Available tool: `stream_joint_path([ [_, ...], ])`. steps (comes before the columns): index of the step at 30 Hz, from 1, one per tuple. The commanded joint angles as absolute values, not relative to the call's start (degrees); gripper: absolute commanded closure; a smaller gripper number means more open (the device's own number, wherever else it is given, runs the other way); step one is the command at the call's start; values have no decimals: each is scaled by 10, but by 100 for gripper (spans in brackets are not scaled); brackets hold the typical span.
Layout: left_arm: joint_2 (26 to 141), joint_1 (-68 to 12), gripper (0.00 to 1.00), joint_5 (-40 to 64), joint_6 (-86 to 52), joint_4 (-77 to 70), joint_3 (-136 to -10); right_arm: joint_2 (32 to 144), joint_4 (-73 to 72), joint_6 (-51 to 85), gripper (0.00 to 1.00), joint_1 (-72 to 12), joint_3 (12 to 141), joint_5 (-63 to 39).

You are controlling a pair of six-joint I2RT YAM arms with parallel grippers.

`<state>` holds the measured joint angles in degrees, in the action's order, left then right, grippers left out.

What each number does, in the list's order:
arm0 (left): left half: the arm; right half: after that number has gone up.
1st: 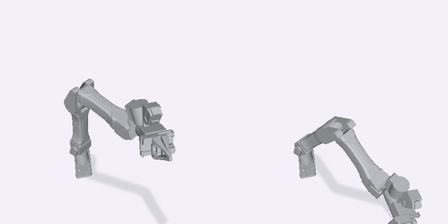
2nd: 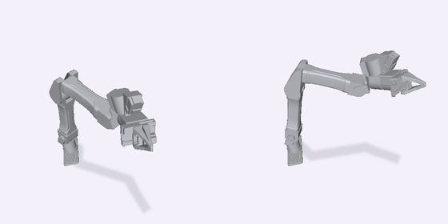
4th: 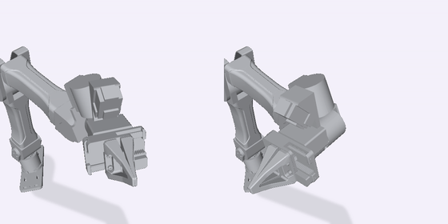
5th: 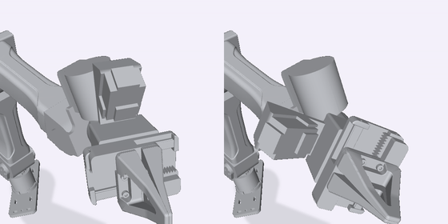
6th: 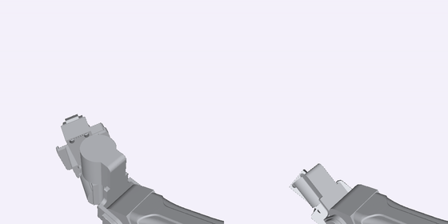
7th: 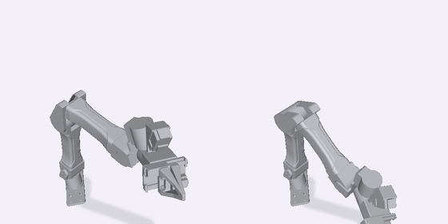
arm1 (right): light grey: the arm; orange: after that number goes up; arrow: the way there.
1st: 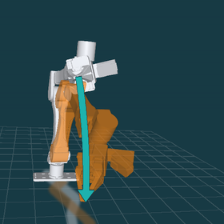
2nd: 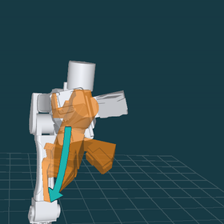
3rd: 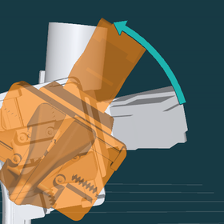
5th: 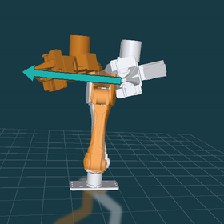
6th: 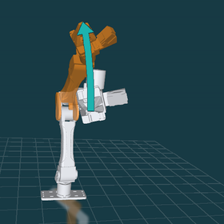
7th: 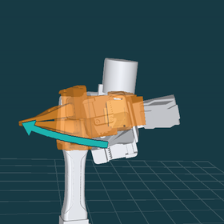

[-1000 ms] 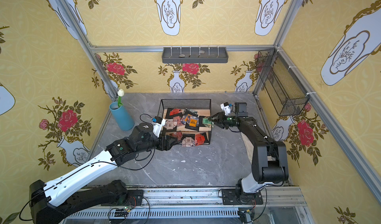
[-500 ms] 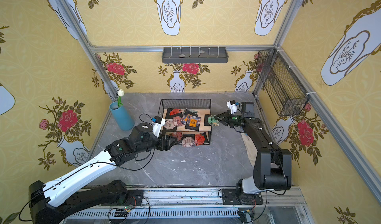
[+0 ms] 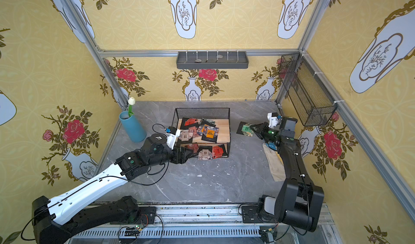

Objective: Remove the tea bags from the shelf
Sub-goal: Place the tea bag at the center of the board.

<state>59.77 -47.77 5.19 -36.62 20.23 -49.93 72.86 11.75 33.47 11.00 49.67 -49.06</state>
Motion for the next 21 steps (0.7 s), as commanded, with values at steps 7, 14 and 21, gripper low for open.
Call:
stream_joint_path([
  [7,603,-483,18,54,-367,184,-493,763,-9,424,94,95,429,-398],
  [14,602,-486,18,53,-363,185,-495,846,-98,475,94,38,414,-328],
  [21,594,-488,18,50,-359,189,-495,922,-168,516,94,-1,413,-275],
])
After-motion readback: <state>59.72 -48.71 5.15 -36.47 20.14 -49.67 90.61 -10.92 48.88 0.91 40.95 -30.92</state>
